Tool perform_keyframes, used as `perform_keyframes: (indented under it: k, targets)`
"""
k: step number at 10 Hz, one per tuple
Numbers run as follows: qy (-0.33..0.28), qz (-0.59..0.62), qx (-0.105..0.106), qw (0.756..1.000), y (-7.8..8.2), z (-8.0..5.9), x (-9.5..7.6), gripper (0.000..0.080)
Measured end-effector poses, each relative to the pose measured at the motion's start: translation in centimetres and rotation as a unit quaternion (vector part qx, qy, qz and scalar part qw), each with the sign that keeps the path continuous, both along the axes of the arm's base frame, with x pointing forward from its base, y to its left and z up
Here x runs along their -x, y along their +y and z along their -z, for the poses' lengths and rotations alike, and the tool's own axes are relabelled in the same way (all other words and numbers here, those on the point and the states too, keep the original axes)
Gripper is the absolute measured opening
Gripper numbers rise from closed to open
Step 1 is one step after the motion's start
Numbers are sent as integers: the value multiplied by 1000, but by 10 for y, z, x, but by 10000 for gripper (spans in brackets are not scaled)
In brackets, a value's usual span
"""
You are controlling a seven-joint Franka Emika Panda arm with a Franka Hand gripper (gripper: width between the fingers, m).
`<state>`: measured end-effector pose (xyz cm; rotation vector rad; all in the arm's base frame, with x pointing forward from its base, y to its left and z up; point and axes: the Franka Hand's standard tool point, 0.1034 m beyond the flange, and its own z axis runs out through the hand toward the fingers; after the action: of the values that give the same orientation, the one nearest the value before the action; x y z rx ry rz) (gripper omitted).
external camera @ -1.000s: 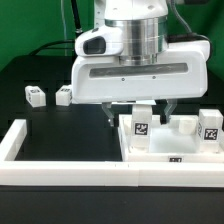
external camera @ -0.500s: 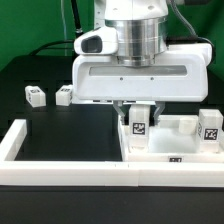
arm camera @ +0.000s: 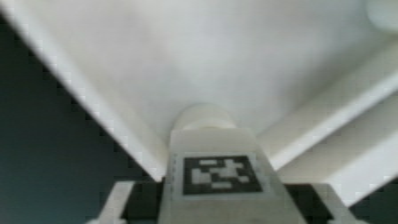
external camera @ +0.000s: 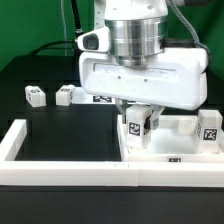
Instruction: Assemble square table
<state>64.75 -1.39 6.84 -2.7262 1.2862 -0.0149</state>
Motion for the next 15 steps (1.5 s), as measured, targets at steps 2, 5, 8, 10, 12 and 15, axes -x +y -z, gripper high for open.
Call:
perform_keyframes:
  k: [2, 5, 8, 10, 12, 15]
  targets:
    - [14, 150, -29, 988, 4, 0, -3, 285]
    - [-4, 353, -89, 931, 0, 1, -13, 285]
    - [-21, 212, -54, 976, 2, 1, -13, 471]
    - [-33, 29, -8, 999, 14, 1, -13, 612]
    - [-42, -42, -1, 998, 11, 1, -13, 646]
    - [-60, -233, 33, 970, 8, -1, -15, 649]
